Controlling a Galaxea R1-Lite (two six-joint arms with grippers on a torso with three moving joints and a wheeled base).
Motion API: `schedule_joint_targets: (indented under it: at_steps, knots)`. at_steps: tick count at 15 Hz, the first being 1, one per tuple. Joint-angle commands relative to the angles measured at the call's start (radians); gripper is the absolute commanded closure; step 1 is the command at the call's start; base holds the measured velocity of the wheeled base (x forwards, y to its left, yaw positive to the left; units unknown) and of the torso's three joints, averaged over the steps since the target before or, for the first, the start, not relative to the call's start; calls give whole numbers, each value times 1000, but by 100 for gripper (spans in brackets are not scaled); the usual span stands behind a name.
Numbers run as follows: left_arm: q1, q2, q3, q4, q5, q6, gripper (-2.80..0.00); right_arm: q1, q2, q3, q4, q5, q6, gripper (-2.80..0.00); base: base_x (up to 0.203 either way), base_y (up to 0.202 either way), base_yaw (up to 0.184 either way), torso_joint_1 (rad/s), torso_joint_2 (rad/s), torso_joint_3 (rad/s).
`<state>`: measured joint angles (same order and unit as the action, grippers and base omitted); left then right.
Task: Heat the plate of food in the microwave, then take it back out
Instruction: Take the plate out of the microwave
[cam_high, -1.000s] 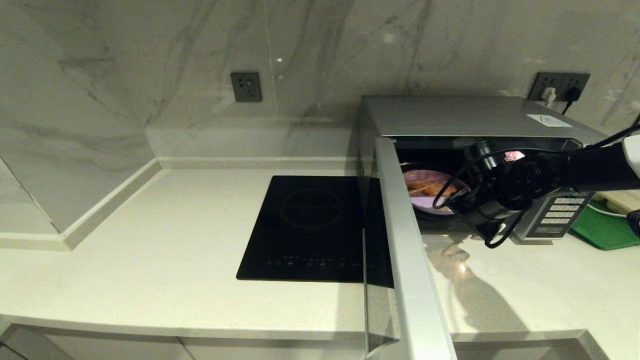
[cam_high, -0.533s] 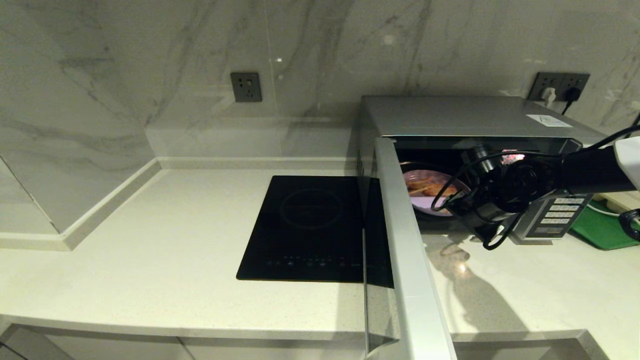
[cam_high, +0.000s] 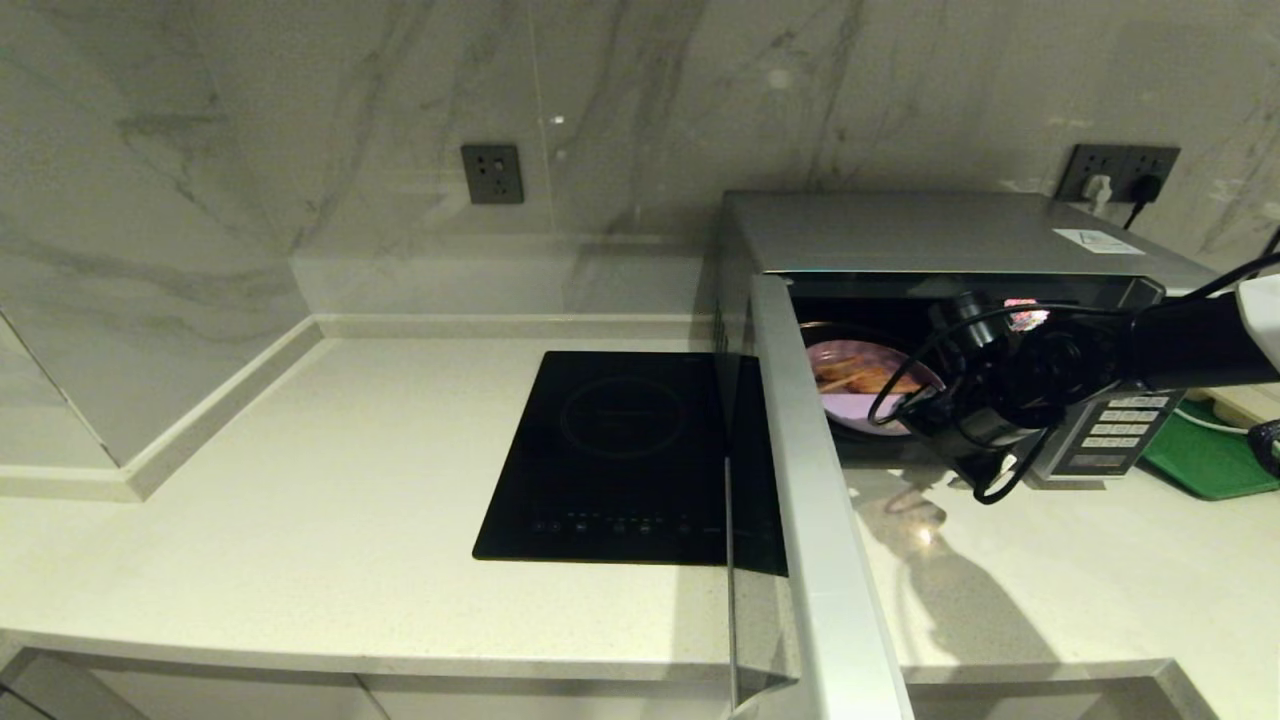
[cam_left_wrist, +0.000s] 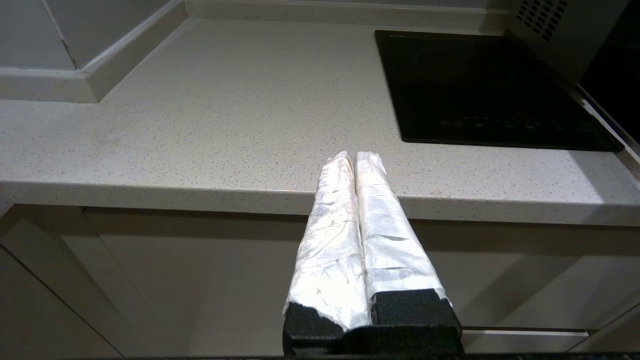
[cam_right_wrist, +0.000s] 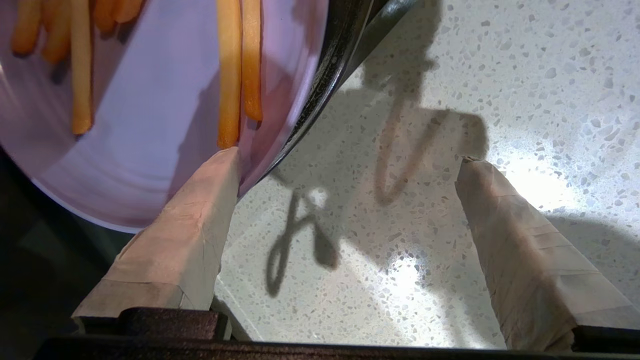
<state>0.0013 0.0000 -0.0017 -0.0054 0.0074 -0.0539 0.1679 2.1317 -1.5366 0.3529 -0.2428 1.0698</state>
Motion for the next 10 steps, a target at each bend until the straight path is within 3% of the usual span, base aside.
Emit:
schedule_joint_targets:
  at_steps: [1,10]
  knots:
    - [0,0,0,-1,0,0,0,-1,-15,-8,1,-1,6,-280,0,0,0,0,0,0]
    - [0,0,0,-1,0,0,0,-8,6,-30,1,-1,6,-280,0,0,0,0,0,0]
